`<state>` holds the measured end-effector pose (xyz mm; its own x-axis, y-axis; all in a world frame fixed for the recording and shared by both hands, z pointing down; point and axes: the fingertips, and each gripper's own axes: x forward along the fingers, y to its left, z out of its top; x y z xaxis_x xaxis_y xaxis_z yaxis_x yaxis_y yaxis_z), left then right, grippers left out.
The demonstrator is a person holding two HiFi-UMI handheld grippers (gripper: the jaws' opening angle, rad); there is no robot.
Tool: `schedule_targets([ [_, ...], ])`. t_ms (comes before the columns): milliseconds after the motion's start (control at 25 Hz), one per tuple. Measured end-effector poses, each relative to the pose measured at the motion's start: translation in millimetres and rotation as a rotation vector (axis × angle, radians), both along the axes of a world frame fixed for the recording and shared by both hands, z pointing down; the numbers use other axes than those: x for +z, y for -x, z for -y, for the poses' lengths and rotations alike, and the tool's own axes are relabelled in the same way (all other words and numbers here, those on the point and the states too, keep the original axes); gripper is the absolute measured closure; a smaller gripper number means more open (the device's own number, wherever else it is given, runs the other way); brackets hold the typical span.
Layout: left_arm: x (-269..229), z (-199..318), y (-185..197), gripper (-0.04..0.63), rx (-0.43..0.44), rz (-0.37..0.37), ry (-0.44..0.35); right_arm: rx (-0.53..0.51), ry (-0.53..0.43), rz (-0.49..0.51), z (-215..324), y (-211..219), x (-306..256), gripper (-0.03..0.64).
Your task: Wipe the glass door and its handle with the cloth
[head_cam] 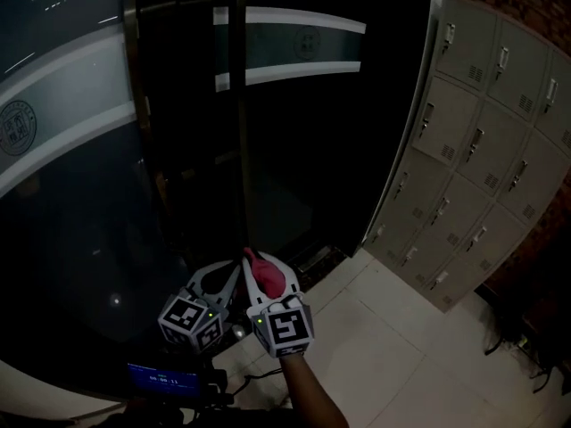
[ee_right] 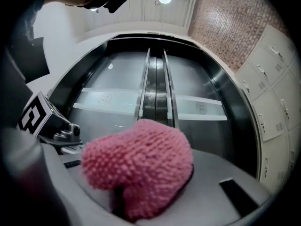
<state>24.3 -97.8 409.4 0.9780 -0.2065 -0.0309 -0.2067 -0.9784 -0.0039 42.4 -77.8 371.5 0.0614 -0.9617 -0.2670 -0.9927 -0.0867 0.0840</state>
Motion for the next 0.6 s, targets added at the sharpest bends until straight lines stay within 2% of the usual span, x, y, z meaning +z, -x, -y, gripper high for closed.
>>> schedule_targets([
  [160, -16, -11, -87, 0.592, 0.001, -0.019, -0.022, -0.027, -0.02, -0.032, -2, -80, -21, 0.561],
  [280, -25, -7, -139, 0.592, -0.014, -0.006, -0.023, -0.055, -0.029, -0.037, 6, -131, -36, 0.561],
  [440, -42, 30, -182, 0.593, -0.082, 0.028, -0.027, -0.126, -0.05, -0.034, 37, -180, -59, 0.561],
  [600, -57, 74, -223, 0.594, -0.138, 0.023, -0.045, -0.203, -0.069, -0.059, 86, -220, -81, 0.561],
])
